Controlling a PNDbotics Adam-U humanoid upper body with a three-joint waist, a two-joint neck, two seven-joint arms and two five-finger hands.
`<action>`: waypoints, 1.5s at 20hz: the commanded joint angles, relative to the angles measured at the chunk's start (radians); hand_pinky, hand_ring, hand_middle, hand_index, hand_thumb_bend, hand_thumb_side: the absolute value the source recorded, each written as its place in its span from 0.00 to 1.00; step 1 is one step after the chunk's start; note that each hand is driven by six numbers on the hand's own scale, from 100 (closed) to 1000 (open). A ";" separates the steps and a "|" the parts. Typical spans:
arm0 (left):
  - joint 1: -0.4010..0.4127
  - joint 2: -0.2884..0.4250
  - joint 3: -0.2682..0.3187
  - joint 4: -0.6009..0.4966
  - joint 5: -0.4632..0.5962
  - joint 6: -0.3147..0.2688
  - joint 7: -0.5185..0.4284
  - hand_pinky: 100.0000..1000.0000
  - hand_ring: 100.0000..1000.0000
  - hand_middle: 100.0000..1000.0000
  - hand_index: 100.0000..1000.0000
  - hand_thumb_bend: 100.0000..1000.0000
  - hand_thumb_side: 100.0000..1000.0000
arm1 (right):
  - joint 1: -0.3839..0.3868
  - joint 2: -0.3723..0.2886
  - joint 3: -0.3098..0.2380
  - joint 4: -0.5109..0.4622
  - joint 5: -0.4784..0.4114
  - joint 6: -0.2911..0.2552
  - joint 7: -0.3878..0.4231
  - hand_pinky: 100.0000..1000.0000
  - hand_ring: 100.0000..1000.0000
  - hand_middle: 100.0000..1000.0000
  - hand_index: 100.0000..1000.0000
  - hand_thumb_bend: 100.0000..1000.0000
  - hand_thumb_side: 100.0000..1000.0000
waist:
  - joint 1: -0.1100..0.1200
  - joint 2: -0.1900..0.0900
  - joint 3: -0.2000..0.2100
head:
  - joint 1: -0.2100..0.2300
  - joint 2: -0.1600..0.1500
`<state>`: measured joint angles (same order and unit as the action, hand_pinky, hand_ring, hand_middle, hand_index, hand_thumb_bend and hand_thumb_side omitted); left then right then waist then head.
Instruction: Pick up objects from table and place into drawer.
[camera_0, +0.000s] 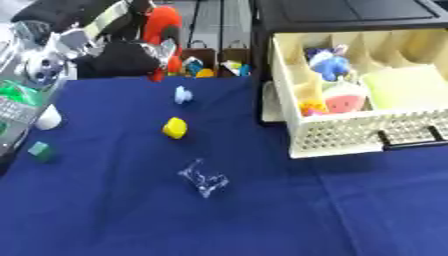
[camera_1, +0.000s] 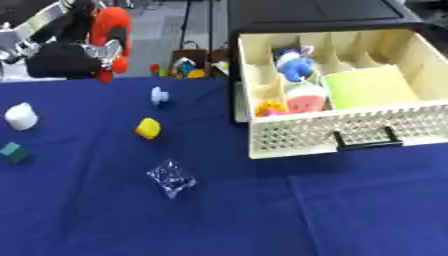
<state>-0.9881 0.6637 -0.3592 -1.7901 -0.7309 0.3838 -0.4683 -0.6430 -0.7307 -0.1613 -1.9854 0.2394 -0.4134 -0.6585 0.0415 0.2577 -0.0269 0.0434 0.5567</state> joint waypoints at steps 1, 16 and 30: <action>-0.060 -0.029 0.024 -0.002 0.031 -0.007 0.028 0.03 0.23 0.21 0.31 0.00 0.63 | -0.041 -0.005 0.010 -0.015 -0.026 -0.007 0.016 0.76 0.78 0.74 0.82 0.00 1.00 | 0.010 -0.031 -0.031 | 0.040 0.011; -0.295 -0.264 0.008 0.259 0.211 -0.100 0.215 0.01 0.21 0.19 0.28 0.00 0.63 | -0.131 0.023 0.037 -0.015 -0.077 -0.019 0.060 0.76 0.78 0.74 0.82 0.00 1.00 | 0.050 -0.009 -0.123 | 0.100 -0.013; -0.320 -0.393 0.008 0.497 0.263 -0.261 0.419 0.22 0.35 0.33 0.39 0.12 0.67 | -0.207 0.079 0.057 -0.015 -0.122 -0.025 0.093 0.76 0.77 0.74 0.82 0.00 1.00 | 0.063 0.029 -0.195 | 0.150 -0.056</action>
<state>-1.2863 0.2673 -0.3547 -1.3087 -0.4563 0.1367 -0.0683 -0.8308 -0.6380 -0.1038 -1.9856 0.1285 -0.4380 -0.5720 0.1109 0.3051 -0.2220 0.1897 0.5141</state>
